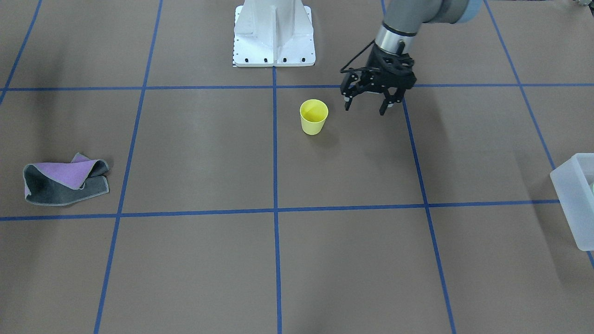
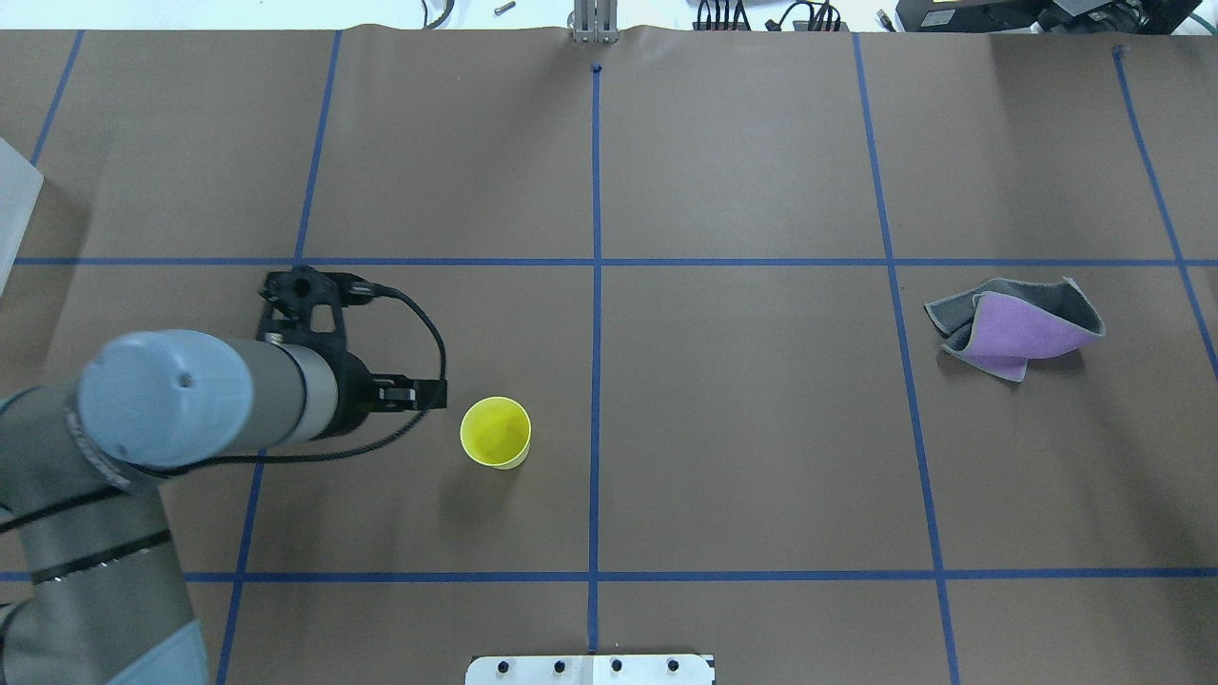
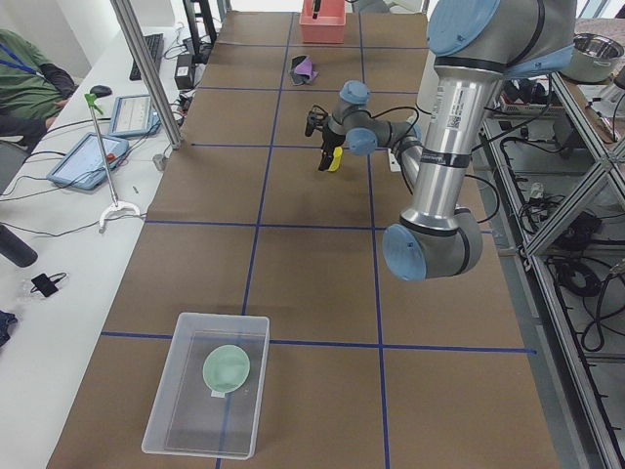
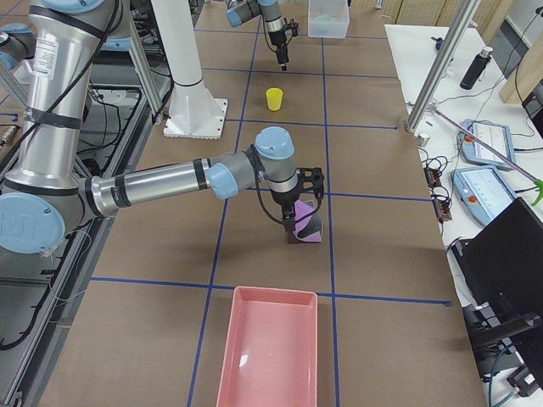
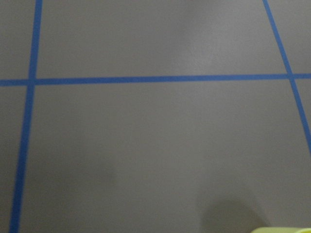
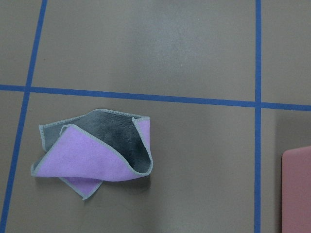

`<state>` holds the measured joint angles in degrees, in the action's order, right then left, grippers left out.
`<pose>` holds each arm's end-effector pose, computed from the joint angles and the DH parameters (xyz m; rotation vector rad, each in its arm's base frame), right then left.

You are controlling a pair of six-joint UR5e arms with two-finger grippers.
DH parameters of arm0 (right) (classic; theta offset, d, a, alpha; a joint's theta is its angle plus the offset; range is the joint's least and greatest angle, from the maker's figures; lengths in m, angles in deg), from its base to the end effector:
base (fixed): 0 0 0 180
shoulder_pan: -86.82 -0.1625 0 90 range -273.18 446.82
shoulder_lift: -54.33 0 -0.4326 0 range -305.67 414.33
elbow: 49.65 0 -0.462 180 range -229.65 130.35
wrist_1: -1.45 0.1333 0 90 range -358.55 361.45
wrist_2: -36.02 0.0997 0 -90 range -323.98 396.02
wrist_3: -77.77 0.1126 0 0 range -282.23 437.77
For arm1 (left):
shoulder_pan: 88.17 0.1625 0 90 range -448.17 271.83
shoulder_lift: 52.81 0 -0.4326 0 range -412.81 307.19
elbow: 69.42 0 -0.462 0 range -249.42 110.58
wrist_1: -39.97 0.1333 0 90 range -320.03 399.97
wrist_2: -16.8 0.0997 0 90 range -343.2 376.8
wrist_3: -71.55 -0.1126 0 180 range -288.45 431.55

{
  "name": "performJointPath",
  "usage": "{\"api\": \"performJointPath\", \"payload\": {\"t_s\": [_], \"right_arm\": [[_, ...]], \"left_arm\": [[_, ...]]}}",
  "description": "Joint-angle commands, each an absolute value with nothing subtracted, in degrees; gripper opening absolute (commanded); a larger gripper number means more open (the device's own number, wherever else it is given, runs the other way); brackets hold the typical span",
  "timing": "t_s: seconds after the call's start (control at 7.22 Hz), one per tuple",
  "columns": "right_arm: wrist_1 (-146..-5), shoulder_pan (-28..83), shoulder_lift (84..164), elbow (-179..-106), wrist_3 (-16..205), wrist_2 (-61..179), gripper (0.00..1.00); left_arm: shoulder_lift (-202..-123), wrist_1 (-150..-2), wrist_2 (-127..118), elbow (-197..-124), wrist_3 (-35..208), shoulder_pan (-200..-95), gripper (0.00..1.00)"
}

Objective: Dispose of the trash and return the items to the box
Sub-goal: 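Lower the left gripper and grasp the yellow cup rim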

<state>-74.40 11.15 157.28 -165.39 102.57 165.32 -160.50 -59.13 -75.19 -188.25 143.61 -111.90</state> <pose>-0.0592 -0.4823 0.5143 0.1998 -0.7845 0.0114 0.4959 -0.3593 0.2207 0.3154 0.9188 -0.0761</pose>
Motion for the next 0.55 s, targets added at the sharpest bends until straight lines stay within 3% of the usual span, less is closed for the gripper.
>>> {"api": "performJointPath", "payload": {"t_s": [0.0, 0.14, 0.28, 0.42], "right_arm": [[-74.4, 11.15, 157.34, -165.05, 102.56, 165.22, 1.0], [-74.4, 11.23, 157.34, -164.87, 102.56, 164.96, 1.0], [-74.4, 11.15, 157.34, -164.87, 102.56, 164.95, 1.0], [-74.4, 11.23, 157.34, -164.79, 102.56, 164.95, 1.0]], "left_arm": [[-166.61, -54.42, -71.8, -184.06, 147.04, -106.64, 0.99], [-167.33, -55.03, -71.89, -180.55, 147.14, -106.63, 0.97], [-167.33, -55.74, -71.97, -179.9, 147.14, -106.63, 0.81], [-167.33, -55.74, -72.06, -179.89, 147.14, -106.63, 0.44]]}}
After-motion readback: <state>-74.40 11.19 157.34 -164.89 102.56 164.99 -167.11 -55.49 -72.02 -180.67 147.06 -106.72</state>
